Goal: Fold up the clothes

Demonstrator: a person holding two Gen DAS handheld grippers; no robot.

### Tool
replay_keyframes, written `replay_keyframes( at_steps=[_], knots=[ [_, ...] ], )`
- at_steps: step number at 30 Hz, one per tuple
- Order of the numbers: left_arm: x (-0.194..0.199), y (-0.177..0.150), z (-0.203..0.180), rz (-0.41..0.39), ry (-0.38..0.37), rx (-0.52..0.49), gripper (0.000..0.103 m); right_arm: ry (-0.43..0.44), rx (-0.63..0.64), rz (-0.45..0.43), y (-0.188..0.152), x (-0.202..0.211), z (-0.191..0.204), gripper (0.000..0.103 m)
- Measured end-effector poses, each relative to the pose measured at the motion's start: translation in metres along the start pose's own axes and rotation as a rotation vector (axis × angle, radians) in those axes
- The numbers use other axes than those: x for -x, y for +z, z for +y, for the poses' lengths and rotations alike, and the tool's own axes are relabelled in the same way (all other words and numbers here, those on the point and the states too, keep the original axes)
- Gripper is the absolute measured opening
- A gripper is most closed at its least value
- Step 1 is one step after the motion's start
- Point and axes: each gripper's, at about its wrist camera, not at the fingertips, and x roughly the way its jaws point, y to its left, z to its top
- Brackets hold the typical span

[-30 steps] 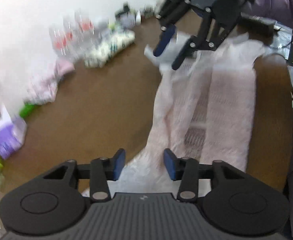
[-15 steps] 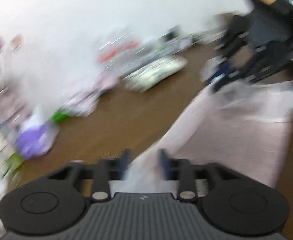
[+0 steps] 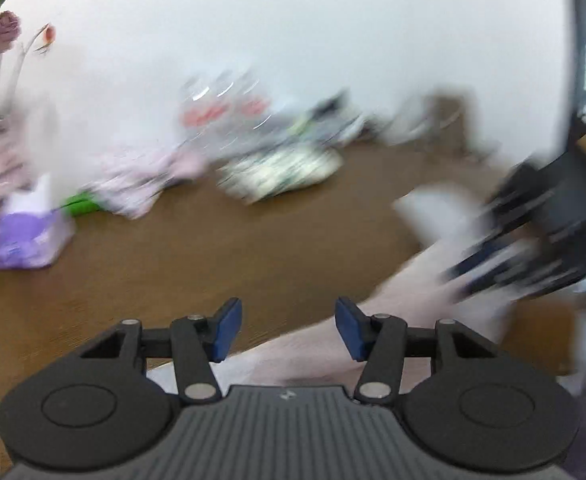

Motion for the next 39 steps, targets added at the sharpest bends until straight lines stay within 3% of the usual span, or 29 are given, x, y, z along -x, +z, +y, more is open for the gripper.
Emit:
replay_keyframes(
  at_steps=[1,3,5,6,8,12,14,16,17,20,23,26,29,30,33,36,37,38,39],
  knots=[
    [-0.014,-0.007,-0.003,0.077,0.022,-0.012,0.027,0.004,-0.004,0.022,-0.004,-0.005,0.002,0.012],
    [-0.041,-0.022,-0.009,0.232,0.064,-0.033,0.017,-0.046,0.043,0.101,-0.016,-0.018,0.016,0.011],
    [-0.030,-0.033,-0.001,0.232,0.070,0.028,0.018,-0.075,0.044,0.132,-0.030,-0.011,0.024,0.012],
    [-0.021,-0.037,0.003,0.241,0.092,0.067,0.019,-0.073,0.000,0.118,-0.033,-0.002,0.022,0.013],
    [0.005,-0.033,0.003,0.168,0.126,0.100,0.020,-0.082,-0.159,0.051,-0.031,0.019,0.005,0.015],
    [0.024,-0.011,-0.008,0.056,0.227,0.112,0.048,-0.153,-0.562,-0.056,-0.022,0.036,-0.037,0.017],
    [-0.006,-0.009,-0.010,0.119,0.276,0.109,0.043,-0.207,-0.671,0.025,-0.019,0.010,-0.050,0.020],
    [-0.030,-0.021,-0.008,0.186,0.330,0.138,0.021,-0.256,-0.679,0.089,-0.023,-0.018,-0.051,0.018],
    [-0.038,-0.027,-0.008,0.204,0.353,0.145,0.021,-0.276,-0.686,0.118,-0.027,-0.031,-0.051,0.001],
    [-0.039,-0.048,0.002,0.205,0.431,0.184,0.021,-0.363,-0.766,0.090,-0.039,-0.042,-0.063,0.000],
    [-0.034,-0.059,0.013,0.157,0.513,0.267,0.027,-0.495,-0.815,0.054,-0.043,-0.039,-0.067,0.001],
    [-0.009,-0.050,0.011,0.110,0.470,0.289,0.028,-0.419,-0.885,-0.023,-0.045,-0.017,-0.075,0.012],
    [0.012,-0.036,-0.001,0.055,0.431,0.264,0.047,-0.236,-0.986,-0.072,-0.052,0.009,-0.073,0.027],
    [0.009,-0.033,-0.005,0.058,0.428,0.243,0.049,-0.197,-0.969,-0.075,-0.050,0.008,-0.070,0.027],
    [-0.016,-0.038,-0.012,0.101,0.439,0.202,0.048,-0.197,-0.690,-0.080,-0.028,-0.006,-0.030,0.034],
    [-0.024,-0.047,-0.014,0.121,0.450,0.221,0.048,-0.322,-0.338,-0.005,-0.010,-0.030,0.007,0.038],
    [-0.023,-0.050,-0.014,0.116,0.447,0.229,0.049,-0.346,-0.253,0.024,-0.007,-0.038,0.015,0.035],
    [-0.023,-0.053,-0.015,0.115,0.450,0.234,0.050,-0.341,-0.242,0.047,-0.005,-0.046,0.013,0.015],
    [-0.022,-0.056,-0.015,0.113,0.455,0.237,0.052,-0.336,-0.235,0.067,-0.004,-0.052,0.011,0.005]
  ],
)
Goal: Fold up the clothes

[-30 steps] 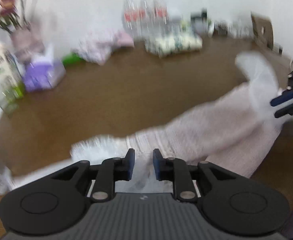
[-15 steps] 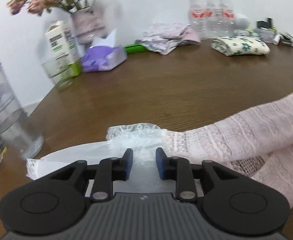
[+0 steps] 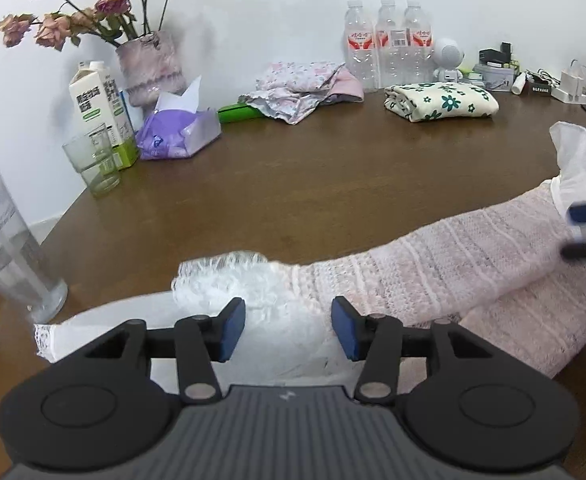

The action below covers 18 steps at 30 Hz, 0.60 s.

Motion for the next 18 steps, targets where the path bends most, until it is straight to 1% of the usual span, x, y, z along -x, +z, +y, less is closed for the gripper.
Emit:
replay_keyframes(
  at_steps=[2,3,5,6,9,11,12,13,14,15,17,18],
  knots=[
    [-0.003,-0.005,0.001,0.004,0.006,0.009,0.052,0.030,-0.015,-0.003,0.006,-0.002,-0.009,0.004],
    [-0.003,-0.007,0.001,0.000,0.006,0.015,0.053,0.023,0.005,-0.028,0.010,0.003,-0.010,0.004],
    [-0.004,-0.008,0.000,-0.005,0.006,0.024,0.053,-0.018,0.062,-0.134,0.014,0.015,-0.013,0.004],
    [-0.004,-0.008,0.000,-0.007,0.006,0.026,0.053,-0.044,0.091,-0.161,0.012,0.018,-0.011,0.004],
    [-0.003,-0.009,-0.001,-0.009,-0.001,0.033,0.053,-0.053,0.238,-0.115,-0.007,0.006,0.004,0.004],
    [-0.001,-0.009,0.002,-0.005,-0.025,0.037,0.053,-0.041,0.266,-0.027,-0.018,0.000,0.010,0.007],
    [0.005,-0.008,0.008,-0.004,-0.044,0.054,0.053,-0.044,0.256,-0.042,-0.018,0.005,0.009,0.012],
    [0.010,-0.006,0.013,-0.003,-0.063,0.070,0.053,-0.020,0.217,-0.028,-0.015,0.011,0.004,0.014],
    [0.016,-0.004,0.018,-0.002,-0.082,0.087,0.053,0.013,0.151,-0.033,-0.011,0.018,-0.005,0.017],
    [0.025,0.000,0.024,-0.019,-0.094,0.114,0.053,0.046,0.083,-0.039,-0.008,0.025,-0.014,0.017],
    [0.033,0.008,0.028,-0.036,-0.085,0.138,0.052,0.120,-0.109,-0.062,-0.002,0.032,-0.037,0.017],
    [0.031,0.013,0.024,-0.024,-0.061,0.130,0.050,0.153,-0.210,-0.065,0.001,0.032,-0.048,0.015]
  ],
)
